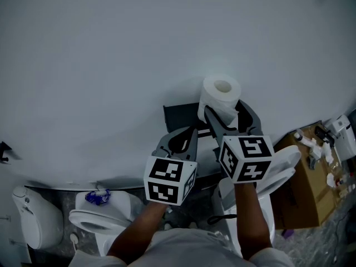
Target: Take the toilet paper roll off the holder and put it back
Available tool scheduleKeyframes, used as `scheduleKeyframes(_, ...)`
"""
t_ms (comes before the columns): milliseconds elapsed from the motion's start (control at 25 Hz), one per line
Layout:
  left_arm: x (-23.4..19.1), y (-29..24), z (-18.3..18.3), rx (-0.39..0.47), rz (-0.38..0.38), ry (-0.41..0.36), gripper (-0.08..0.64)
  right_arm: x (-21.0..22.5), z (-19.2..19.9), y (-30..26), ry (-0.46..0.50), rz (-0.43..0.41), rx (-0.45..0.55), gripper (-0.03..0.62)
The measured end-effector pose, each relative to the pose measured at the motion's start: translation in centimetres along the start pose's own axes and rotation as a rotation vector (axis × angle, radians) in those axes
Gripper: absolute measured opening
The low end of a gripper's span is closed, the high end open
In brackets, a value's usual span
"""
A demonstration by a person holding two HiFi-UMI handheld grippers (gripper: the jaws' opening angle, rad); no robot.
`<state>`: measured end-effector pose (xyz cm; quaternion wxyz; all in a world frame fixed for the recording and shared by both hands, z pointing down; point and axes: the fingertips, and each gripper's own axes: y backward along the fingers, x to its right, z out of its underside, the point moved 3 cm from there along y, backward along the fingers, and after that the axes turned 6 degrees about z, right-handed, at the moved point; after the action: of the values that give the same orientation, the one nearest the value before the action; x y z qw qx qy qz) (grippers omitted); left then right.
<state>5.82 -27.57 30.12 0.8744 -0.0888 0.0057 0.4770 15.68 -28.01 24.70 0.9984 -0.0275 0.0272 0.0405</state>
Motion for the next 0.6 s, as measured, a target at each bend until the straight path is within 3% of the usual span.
scheduleKeyframes(600,3.5,-1.6,1.0,-0.027,0.087,-0.002,0.005,3.6,1.2,4.0,-0.018,0.090,0.004,0.339)
